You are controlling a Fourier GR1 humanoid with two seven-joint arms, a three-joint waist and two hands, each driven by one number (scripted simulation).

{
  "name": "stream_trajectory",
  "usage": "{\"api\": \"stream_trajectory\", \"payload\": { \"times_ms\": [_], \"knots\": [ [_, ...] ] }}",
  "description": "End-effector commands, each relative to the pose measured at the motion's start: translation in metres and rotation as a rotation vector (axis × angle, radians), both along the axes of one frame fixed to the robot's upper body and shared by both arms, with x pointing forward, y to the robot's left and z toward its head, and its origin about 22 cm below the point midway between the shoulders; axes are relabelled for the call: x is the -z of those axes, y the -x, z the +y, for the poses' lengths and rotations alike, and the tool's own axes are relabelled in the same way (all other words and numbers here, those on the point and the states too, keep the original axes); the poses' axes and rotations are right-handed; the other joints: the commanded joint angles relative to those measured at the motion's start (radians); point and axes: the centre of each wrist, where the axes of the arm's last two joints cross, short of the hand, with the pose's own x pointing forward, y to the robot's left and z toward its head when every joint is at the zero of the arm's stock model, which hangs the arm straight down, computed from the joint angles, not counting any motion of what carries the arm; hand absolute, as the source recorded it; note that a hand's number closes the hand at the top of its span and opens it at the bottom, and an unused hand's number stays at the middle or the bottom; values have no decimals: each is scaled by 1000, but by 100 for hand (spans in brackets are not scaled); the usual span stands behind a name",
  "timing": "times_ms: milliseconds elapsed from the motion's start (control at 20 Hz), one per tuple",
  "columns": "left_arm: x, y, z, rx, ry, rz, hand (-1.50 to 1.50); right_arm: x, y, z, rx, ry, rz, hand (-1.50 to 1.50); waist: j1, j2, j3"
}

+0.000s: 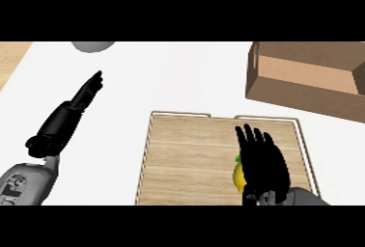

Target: Pick the lemon from the tray and place it in the cardboard box

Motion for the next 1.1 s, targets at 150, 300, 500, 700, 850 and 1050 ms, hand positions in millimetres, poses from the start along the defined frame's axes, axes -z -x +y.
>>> {"api": "stream_trajectory", "payload": {
  "times_ms": [150,300,500,700,850,1050],
  "knots": [
    [16,6,-4,-1,-15,-18,0,16,8,-1,39,119,46,150,1,2,1],
    [-9,6,-8,6,-4,-9,0,19,9,9,-34,128,-30,150,7,0,1],
    [-2,17,5,16,-7,9,0,15,-1,8,-52,141,-109,150,9,1,1],
    [-2,4,14,22,4,-4,0,4,-6,9,-257,89,-128,150,7,3,1],
    [-8,0,-7,36,-6,-20,0,-1,20,16,-690,-117,-87,150,32,9,5],
    [-11,-2,-5,43,12,-16,0,-21,27,16,-1034,-311,-141,150,41,13,7]
  ]
}}
